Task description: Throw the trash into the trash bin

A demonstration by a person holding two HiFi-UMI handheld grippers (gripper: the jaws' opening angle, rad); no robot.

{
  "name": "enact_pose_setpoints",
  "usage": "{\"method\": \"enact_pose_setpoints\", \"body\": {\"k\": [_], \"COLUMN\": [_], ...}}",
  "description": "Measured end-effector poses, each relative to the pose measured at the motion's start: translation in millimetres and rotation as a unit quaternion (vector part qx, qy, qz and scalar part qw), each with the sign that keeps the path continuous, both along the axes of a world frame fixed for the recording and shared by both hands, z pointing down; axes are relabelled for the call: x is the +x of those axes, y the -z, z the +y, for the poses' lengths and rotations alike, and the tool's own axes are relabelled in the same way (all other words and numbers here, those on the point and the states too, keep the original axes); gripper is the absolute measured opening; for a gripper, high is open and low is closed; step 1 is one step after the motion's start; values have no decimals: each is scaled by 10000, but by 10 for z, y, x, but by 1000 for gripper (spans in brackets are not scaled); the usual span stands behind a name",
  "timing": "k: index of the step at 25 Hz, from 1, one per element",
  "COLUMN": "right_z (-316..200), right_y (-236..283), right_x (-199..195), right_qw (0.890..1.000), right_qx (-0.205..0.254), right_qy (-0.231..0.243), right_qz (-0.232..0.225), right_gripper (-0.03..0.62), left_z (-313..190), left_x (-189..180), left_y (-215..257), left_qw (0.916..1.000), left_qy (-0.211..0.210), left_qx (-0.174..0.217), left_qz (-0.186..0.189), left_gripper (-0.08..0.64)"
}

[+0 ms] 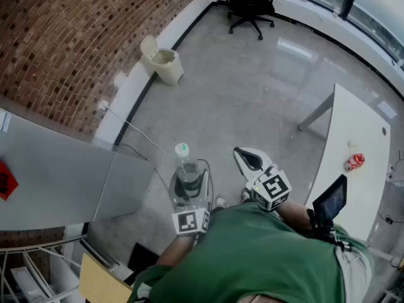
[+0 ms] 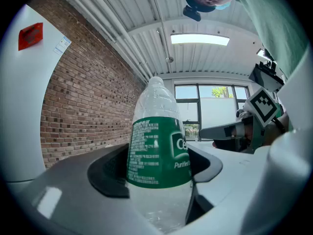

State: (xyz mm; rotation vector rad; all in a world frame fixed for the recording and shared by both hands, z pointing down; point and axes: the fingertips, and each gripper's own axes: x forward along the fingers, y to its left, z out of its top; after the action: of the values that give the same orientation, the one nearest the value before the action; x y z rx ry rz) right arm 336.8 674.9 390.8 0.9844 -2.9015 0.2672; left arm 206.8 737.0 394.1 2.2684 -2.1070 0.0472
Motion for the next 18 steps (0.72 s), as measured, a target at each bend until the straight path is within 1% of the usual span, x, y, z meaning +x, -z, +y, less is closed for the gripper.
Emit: {"method": "enact_pose_setpoints", "body": {"k": [7,13,18], "right_z": [25,49,83], "right_y": [5,68,59], "right_x": [10,20,9], "right_qw": [10000,9996,9996], "right_qx": [0,28,99], "right_qy": [-9,-70,-71], "right_qz": [-56,-279,-272], "right_gripper": [3,3,3], "left_z": [23,52,72], "left_x": [11,13,-3], "left_y": [-13,-27,-42], "left_qw": [10000,10000,10000], "left_qy": [7,-7,-21], "left_qx": [-4,9,29], "left_qz": [6,8,18], "left_gripper": [333,333,333]}}
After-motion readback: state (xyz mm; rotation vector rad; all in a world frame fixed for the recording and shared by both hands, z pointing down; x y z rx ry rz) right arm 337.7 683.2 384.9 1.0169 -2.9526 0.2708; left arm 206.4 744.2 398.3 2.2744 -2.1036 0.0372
